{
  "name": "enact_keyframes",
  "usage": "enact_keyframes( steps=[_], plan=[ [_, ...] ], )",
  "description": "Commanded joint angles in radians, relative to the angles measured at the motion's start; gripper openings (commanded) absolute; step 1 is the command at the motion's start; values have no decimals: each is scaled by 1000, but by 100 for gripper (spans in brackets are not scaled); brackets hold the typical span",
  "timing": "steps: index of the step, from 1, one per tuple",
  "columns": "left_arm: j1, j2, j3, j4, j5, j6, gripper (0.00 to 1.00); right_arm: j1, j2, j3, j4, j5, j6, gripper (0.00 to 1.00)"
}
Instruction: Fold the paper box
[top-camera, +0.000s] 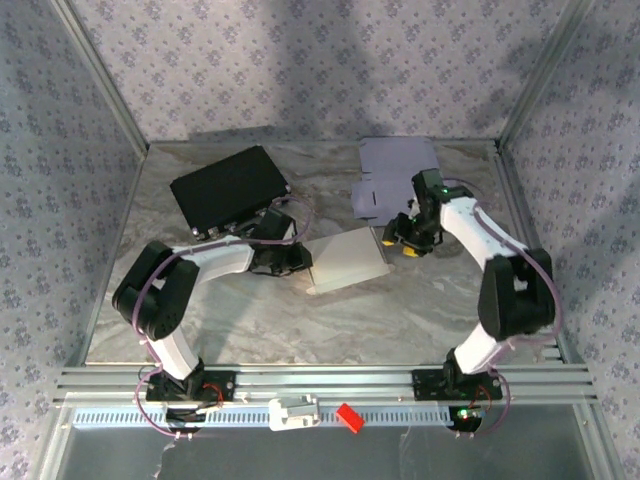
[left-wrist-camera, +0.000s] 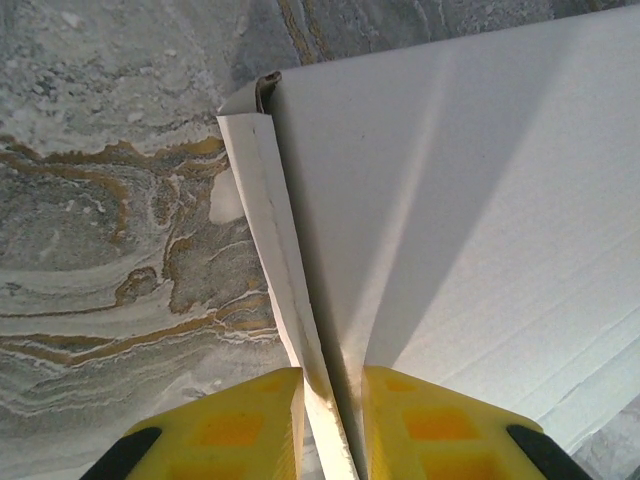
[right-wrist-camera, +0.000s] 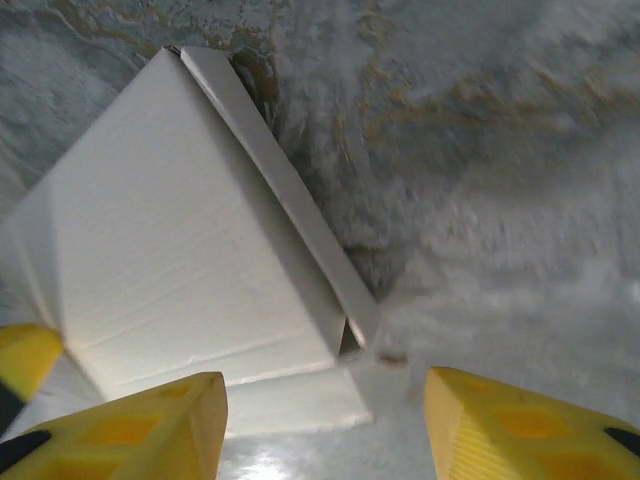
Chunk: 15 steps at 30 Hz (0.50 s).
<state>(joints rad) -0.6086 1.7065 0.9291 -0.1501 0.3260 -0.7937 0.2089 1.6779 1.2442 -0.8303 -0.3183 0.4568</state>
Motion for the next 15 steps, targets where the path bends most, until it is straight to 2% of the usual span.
enact_keyframes(
  steps=[1,7,11,15],
  plan=[
    [0,28,19,-58,-27,26,23,2,92,80,-15,-38,-230,57],
    [1,28,22,-63,-29,30,24,1,204,99,-1,-71,-271,56],
    [0,39,31,-71,-30,34,24,9,221,58,63,-125,-264,54],
    [0,46,40,-84,-31,43,24,21,212,46,74,-106,-253,54]
  ],
)
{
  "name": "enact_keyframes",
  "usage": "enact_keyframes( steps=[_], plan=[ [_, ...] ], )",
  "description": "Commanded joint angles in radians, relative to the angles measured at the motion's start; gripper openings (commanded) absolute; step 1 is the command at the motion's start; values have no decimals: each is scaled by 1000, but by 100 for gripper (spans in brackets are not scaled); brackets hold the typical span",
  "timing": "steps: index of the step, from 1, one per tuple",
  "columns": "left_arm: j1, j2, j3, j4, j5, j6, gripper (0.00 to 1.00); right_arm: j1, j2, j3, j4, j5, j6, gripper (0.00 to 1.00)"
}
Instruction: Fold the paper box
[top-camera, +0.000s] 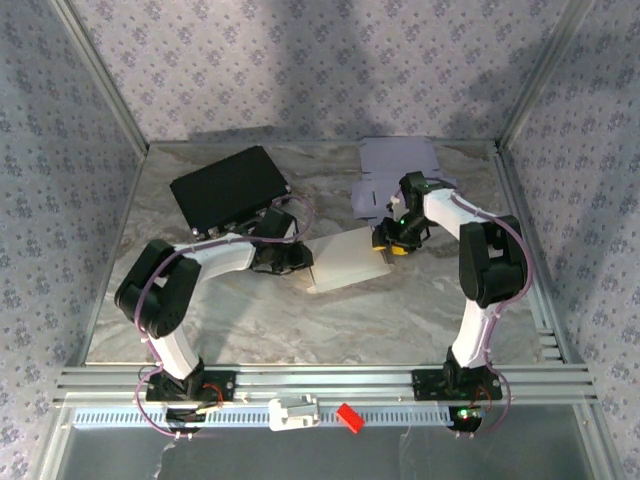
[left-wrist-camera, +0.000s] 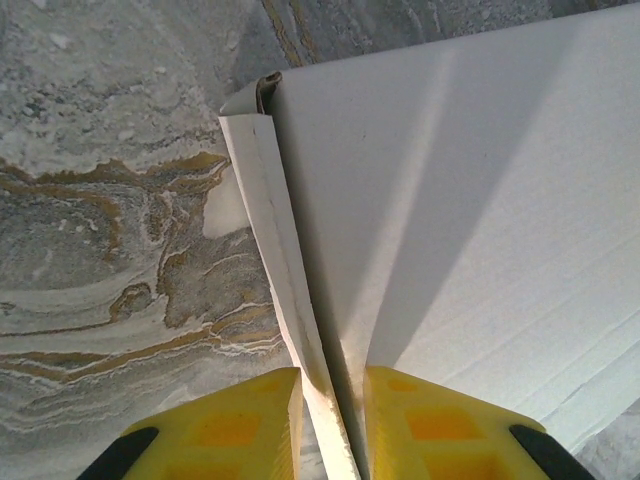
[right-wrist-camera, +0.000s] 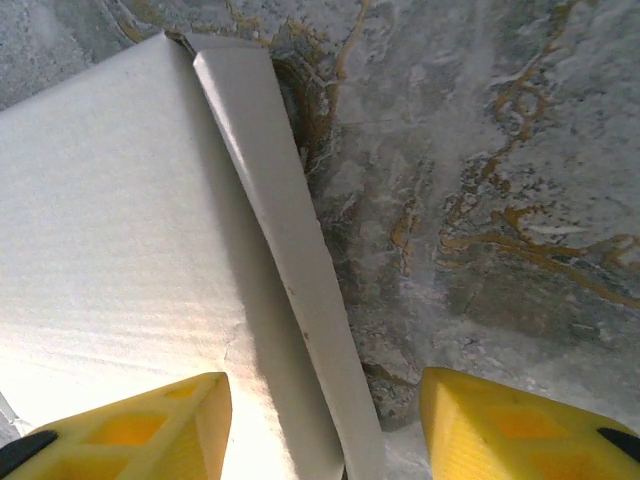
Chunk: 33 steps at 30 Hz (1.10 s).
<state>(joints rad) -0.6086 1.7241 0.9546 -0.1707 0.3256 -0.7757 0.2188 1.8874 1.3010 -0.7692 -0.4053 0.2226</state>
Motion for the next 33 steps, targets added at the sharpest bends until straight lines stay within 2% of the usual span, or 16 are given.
enact_keyframes(
  steps=[1,4,11,21,26,33],
  plan=[
    [0,29,18,-67,-31,28,24,12,-3,-14,13,-14,-16,54],
    [0,31,25,-74,-35,34,24,13,-7,-27,17,-5,-9,51],
    [3,35,34,-76,-25,50,24,25,21,-63,51,-21,-1,35],
    [14,36,38,-58,-4,65,23,40,1,-78,56,-27,19,20],
    [14,40,39,-47,6,67,19,53,-24,-100,68,-37,42,20],
    [16,35,39,-78,-15,74,18,69,-44,-164,84,-20,74,18]
  ],
)
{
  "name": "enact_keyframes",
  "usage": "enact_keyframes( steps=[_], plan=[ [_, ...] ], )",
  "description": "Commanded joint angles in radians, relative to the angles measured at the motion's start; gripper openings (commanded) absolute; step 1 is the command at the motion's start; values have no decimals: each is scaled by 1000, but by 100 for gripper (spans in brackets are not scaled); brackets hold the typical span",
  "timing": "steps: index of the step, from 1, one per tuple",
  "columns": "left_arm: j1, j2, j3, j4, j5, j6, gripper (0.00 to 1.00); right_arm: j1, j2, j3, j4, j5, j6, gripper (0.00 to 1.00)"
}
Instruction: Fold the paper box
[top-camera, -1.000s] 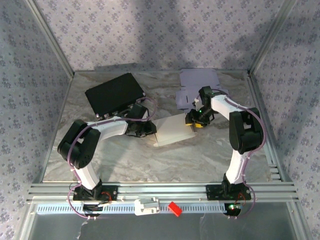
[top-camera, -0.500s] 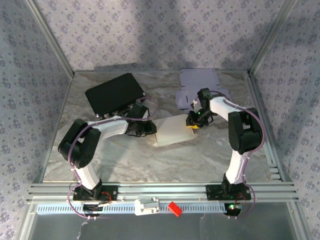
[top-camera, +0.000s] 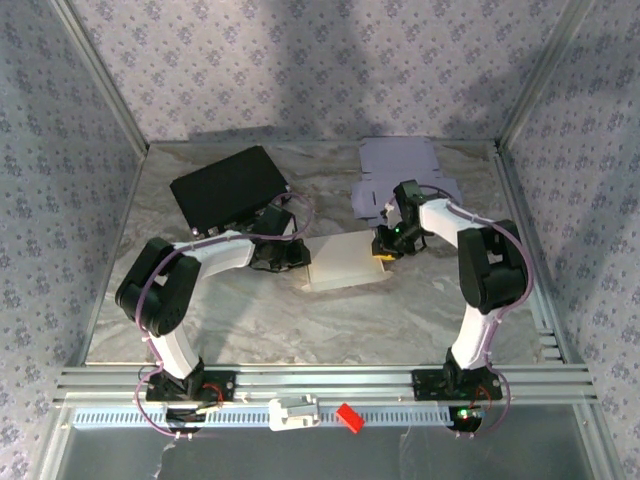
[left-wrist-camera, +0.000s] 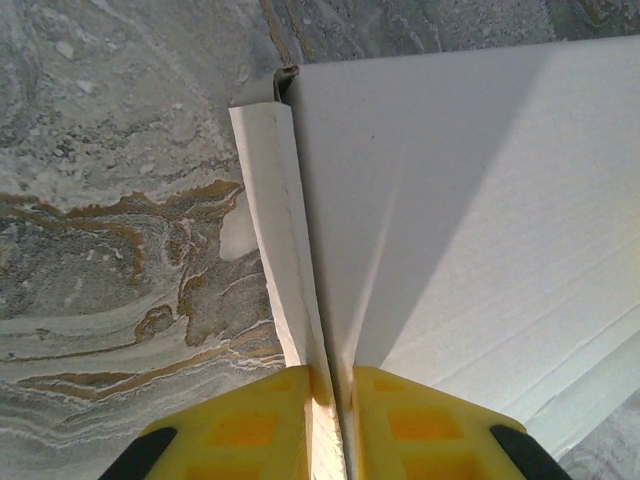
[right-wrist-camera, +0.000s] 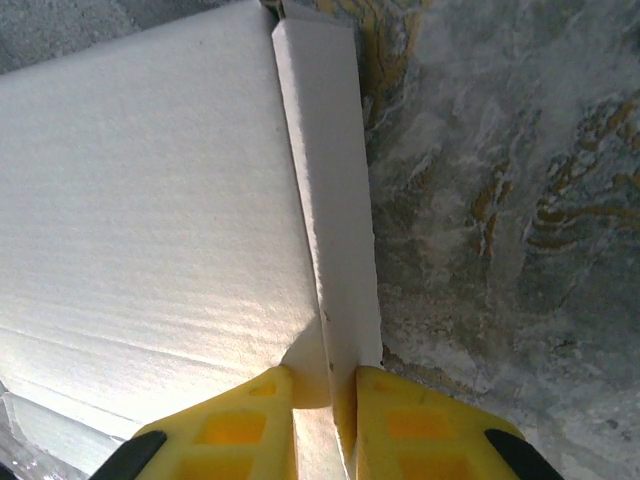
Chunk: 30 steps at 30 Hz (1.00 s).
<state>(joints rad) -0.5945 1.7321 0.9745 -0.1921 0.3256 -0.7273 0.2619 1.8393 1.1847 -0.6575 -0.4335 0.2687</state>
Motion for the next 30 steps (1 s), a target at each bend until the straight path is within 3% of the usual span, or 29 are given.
enact_keyframes(
  steps=[1,10,16,20,26,30],
  plan=[
    [2,26,19,-65,-20,29,20,25,-2,-56,-24,13,33,18],
    [19,-3,14,-86,-19,41,30,2,-25,-77,-13,7,34,24],
    [28,-8,-2,-62,24,54,30,-17,-14,-69,-14,-37,19,29],
    [30,1,-9,-43,26,53,24,-19,-5,-60,-14,-62,8,35],
    [39,2,-30,-20,17,55,7,-45,-18,-77,29,-131,-23,51],
    [63,-9,-59,7,31,60,4,-62,-19,-71,36,-163,-43,60]
  ],
)
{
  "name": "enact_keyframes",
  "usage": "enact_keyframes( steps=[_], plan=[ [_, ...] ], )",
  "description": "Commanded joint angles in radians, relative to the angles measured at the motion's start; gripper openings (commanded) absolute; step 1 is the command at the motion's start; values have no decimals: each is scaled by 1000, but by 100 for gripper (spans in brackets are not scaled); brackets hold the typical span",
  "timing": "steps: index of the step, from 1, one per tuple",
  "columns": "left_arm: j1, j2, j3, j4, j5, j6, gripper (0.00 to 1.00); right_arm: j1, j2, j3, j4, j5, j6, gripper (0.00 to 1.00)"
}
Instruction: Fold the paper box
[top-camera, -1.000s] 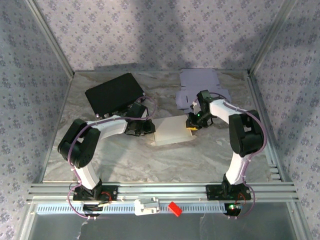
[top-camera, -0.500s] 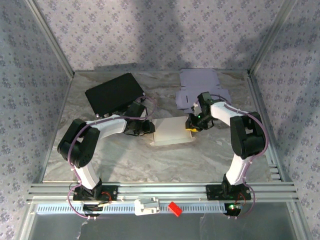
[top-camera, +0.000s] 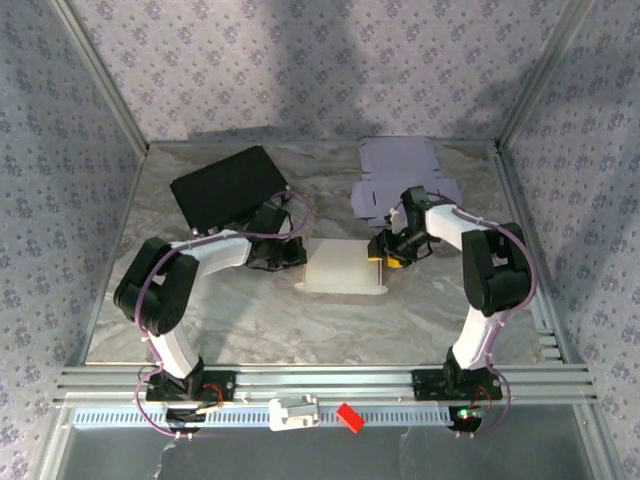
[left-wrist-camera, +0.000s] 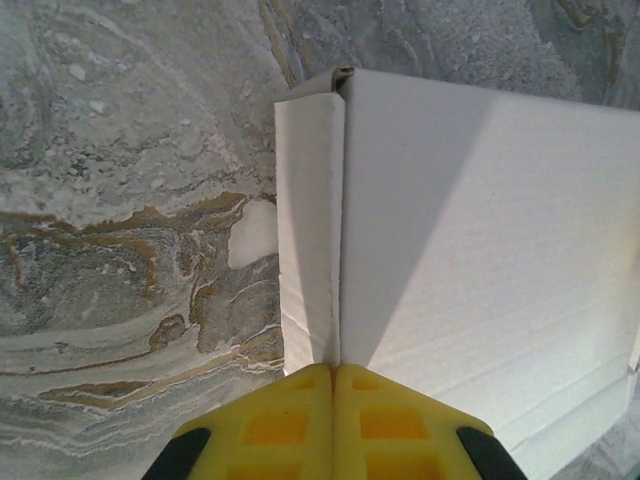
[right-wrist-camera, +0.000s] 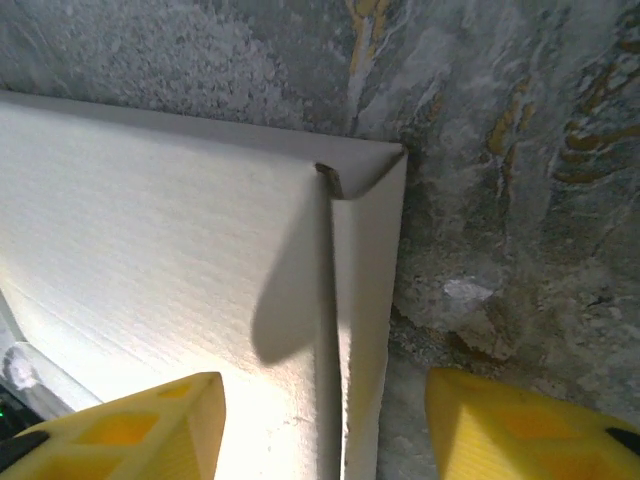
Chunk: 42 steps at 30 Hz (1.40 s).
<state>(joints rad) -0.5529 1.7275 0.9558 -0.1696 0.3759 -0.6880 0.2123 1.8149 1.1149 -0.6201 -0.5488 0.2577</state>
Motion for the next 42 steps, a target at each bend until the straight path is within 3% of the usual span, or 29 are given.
enact_keyframes(
  steps=[1,5,16,22,31,42],
  plan=[
    [28,-7,-49,-8,-12,23,4,-14,9,1,-7,-44,-36,64],
    [54,-14,-82,38,30,25,3,-28,25,-16,14,-97,-37,70],
    [102,-19,-147,86,65,12,3,-1,16,-81,192,-280,75,71],
    [116,-20,-169,110,72,4,3,33,4,-119,360,-370,225,66],
    [122,-29,-143,107,68,-2,6,75,0,-114,551,-409,476,60],
    [134,-111,-113,51,39,25,24,76,6,-58,457,-431,566,39]
  ],
)
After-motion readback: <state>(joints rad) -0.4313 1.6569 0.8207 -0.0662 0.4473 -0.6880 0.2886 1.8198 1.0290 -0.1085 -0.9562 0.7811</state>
